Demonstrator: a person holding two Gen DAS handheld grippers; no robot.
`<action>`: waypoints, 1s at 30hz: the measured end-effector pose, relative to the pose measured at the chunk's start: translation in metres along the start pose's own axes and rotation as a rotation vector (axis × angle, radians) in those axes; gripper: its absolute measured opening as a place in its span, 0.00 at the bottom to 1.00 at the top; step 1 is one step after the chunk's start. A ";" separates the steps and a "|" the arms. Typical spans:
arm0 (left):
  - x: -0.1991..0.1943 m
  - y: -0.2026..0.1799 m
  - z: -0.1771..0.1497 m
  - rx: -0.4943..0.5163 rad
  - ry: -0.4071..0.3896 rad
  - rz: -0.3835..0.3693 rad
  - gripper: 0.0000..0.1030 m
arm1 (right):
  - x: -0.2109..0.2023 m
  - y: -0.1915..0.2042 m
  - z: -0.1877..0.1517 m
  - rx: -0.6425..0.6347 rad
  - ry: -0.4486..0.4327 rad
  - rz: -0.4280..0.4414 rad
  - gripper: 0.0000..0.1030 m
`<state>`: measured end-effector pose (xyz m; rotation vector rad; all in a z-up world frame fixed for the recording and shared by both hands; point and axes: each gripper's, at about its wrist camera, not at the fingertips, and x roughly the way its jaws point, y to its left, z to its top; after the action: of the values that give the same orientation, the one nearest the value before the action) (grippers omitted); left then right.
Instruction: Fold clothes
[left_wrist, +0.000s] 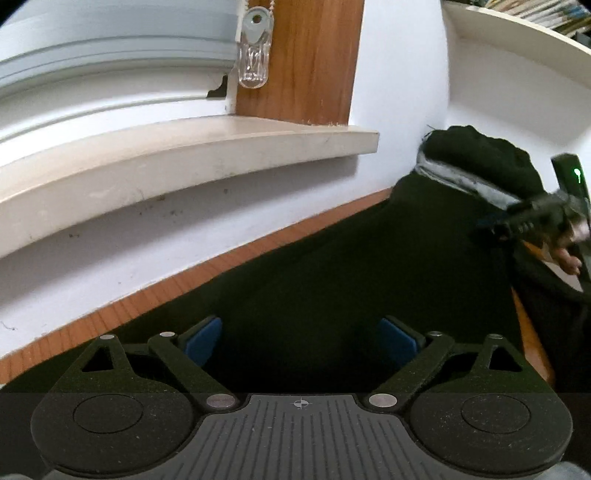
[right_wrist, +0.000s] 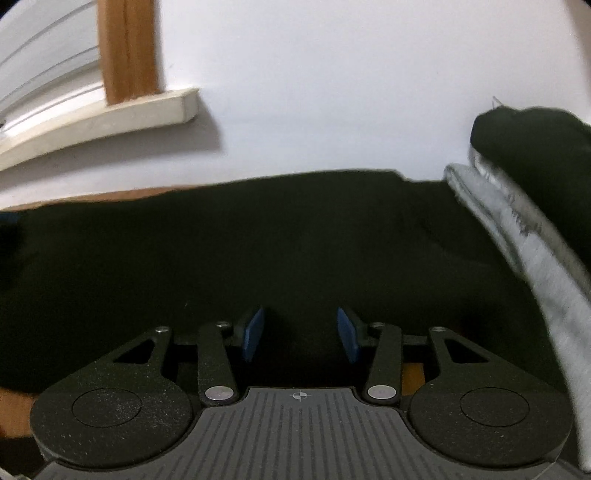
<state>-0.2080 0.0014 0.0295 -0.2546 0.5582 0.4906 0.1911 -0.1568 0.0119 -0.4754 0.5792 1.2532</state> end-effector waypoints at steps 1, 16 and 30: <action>-0.001 0.000 0.000 -0.001 -0.005 0.002 0.96 | 0.007 -0.004 0.011 0.005 -0.011 -0.024 0.43; 0.002 0.016 0.000 -0.090 0.009 -0.006 0.98 | 0.092 -0.059 0.074 0.091 0.007 -0.113 0.03; 0.003 0.015 -0.001 -0.091 0.015 -0.002 0.99 | 0.028 -0.067 0.051 0.094 -0.023 -0.208 0.33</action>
<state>-0.2138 0.0147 0.0258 -0.3459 0.5506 0.5132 0.2695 -0.1210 0.0340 -0.4300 0.5522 1.0279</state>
